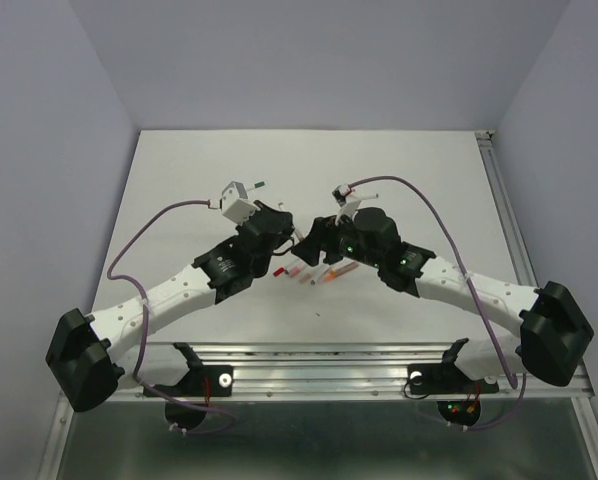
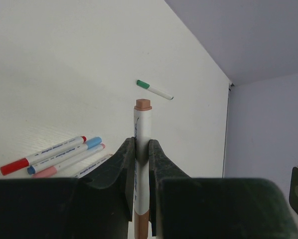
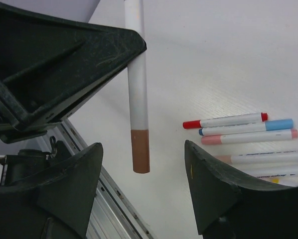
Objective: Open the pen caps
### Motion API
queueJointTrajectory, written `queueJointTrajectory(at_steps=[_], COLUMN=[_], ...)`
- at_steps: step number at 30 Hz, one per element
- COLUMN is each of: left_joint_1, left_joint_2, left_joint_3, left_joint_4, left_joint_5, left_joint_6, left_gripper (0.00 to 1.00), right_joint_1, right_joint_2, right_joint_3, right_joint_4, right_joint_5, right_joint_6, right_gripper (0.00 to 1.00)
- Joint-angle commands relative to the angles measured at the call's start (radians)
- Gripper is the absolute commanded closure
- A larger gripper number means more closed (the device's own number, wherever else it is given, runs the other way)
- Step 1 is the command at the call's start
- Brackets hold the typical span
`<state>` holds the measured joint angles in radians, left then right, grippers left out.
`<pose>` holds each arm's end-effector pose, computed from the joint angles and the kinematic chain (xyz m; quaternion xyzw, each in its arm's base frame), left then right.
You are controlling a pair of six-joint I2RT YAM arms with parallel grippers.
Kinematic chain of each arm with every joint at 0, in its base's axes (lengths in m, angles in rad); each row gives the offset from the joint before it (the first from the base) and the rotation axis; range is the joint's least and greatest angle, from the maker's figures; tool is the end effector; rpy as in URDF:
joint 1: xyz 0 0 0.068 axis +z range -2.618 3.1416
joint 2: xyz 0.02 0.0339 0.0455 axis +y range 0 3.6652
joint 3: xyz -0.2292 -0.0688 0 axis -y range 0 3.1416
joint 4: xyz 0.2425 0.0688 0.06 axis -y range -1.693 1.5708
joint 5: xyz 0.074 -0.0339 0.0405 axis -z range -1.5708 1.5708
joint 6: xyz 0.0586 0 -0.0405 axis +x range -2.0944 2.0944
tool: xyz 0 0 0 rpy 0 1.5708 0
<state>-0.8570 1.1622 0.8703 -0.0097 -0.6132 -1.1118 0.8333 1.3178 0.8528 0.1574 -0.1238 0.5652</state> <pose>0.2185 -0.2008 0.2753 -0.2750 0.7388 -0.3363 0.5152 0.2181 0.2508 0.2403 -0.1439 0.7934 0.4175 0.4189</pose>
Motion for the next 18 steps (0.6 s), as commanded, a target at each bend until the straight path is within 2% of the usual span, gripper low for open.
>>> queueJointTrajectory(at_steps=[1, 4, 7, 9, 14, 15, 18], left_joint_1=[-0.02, -0.025, -0.028, -0.03, -0.03, -0.03, -0.028], left_joint_2=[-0.021, -0.022, -0.021, -0.021, -0.025, -0.025, -0.007], left_joint_3=[0.03, 0.03, 0.032, 0.033, 0.044, 0.05, 0.088], left_joint_4=[-0.024, -0.03, -0.033, -0.036, -0.047, -0.049, -0.053], left_joint_5=[-0.074, -0.076, -0.079, -0.085, -0.091, -0.1, -0.187], left_joint_6=[-0.037, -0.051, -0.06, -0.066, -0.092, -0.091, -0.071], left_gripper=[1.0, 1.0, 1.0, 1.0, 1.0, 1.0, 1.0], right_joint_1=[0.013, 0.012, 0.013, 0.013, 0.013, 0.013, 0.015], right_joint_2=[0.018, 0.037, 0.041, 0.041, 0.049, 0.05, 0.037], right_joint_3=[0.09, 0.098, 0.095, 0.098, 0.118, 0.121, 0.12], right_joint_4=[0.028, 0.013, 0.022, 0.019, -0.024, -0.048, -0.087], right_joint_5=[0.016, 0.0, -0.019, -0.027, -0.05, -0.051, -0.089], right_joint_6=[-0.001, 0.005, 0.015, 0.018, 0.024, 0.027, 0.035], right_gripper=[0.32, 0.39, 0.51, 0.67, 0.95, 0.99, 0.99])
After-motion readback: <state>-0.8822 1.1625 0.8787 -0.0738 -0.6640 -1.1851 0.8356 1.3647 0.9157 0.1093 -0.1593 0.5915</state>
